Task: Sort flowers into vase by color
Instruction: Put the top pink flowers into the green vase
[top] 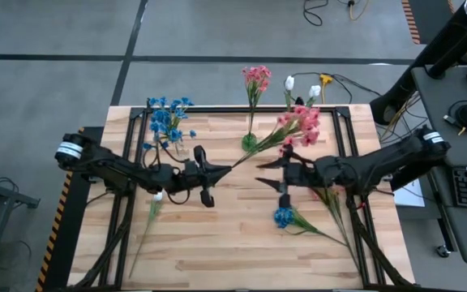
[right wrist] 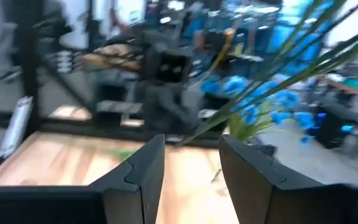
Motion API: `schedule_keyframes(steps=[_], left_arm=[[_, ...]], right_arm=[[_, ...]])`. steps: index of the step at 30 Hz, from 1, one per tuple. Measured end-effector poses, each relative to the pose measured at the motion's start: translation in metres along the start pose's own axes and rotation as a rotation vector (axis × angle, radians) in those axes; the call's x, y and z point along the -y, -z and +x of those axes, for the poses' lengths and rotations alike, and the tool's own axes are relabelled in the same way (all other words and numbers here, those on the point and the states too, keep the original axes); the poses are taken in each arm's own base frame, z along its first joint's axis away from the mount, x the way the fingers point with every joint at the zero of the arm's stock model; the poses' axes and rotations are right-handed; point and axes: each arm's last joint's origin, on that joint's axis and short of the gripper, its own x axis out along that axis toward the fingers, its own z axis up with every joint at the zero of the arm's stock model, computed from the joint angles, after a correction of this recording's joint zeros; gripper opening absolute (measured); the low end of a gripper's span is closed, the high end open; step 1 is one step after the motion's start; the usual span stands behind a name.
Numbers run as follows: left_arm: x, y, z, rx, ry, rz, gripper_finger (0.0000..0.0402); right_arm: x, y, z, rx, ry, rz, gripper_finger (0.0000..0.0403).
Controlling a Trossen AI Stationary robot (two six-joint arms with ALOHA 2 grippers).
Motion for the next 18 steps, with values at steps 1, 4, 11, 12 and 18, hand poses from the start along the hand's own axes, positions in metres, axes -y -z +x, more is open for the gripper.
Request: schedule_keyframes(steps=[1,4,11,12,18], left_arm=[[0.001,0.002,0.001,-0.004,0.0,0.005,0.0],[0.003,0.002,0.005,0.008,0.001,0.008,0.0],[0.003,-0.002,0.005,0.057,0.0,-0.006,0.0],[0.003,-0.003,0.005,0.065,-0.001,-0.009,0.0],[0.005,-0.003,0.008,0.069,0.003,0.001,0.0]], right_arm=[[-0.001,0.0,0.003,0.022,0.028,0.011,0.0144],[-0.002,0.001,0.01,0.064,0.08,0.053,0.0149],[0.007,0.0,0.013,0.085,0.201,0.168,0.0195],[0.007,0.001,0.013,0.082,0.203,0.169,0.0202],[0.005,0.002,0.021,0.149,0.145,0.174,0.0229]])
